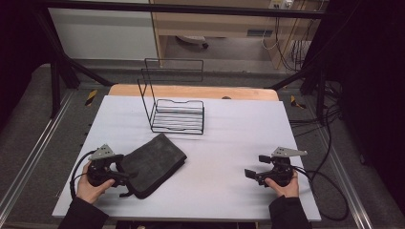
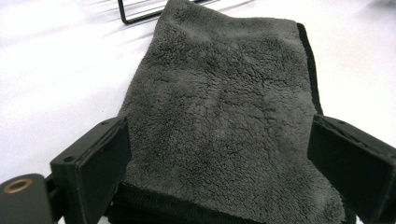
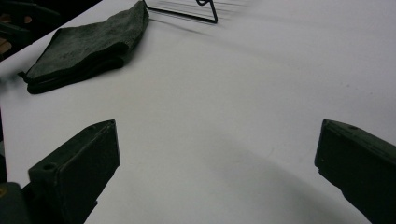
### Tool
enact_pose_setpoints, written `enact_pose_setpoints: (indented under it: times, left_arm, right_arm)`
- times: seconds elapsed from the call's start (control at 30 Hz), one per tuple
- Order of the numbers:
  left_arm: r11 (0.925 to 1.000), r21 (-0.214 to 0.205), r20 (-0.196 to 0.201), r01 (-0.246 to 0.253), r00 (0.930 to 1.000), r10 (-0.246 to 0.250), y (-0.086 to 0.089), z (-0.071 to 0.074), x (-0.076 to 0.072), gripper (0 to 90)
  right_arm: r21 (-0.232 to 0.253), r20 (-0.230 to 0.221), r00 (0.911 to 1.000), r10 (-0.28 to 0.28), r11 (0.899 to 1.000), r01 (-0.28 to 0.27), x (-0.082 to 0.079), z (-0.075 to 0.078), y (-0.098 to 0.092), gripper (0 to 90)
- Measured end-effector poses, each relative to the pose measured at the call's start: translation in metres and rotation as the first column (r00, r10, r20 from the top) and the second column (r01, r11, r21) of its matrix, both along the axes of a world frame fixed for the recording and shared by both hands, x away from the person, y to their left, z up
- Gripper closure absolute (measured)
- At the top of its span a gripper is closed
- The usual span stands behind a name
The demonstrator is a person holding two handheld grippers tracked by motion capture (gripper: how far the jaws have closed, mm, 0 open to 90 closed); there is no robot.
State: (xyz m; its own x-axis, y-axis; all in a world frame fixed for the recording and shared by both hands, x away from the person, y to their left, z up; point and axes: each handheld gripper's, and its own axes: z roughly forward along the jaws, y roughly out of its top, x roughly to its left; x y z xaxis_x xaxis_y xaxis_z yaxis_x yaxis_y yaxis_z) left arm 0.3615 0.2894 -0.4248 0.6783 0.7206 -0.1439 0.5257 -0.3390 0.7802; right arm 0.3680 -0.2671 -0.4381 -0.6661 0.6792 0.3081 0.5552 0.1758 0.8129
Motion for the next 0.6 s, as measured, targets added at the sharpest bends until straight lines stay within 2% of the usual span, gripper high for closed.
enact_pose_setpoints:
  times: [0.6]
  left_arm:
    - [0.9999,0.012,0.0,0.012,0.9999,-0.012,-0.0093,0.0051,-0.0022,5.1]
  right_arm:
    - [-0.02,0.003,1.0,-0.003,1.0,0.003,-0.001,0.0002,0.0028,0.7]
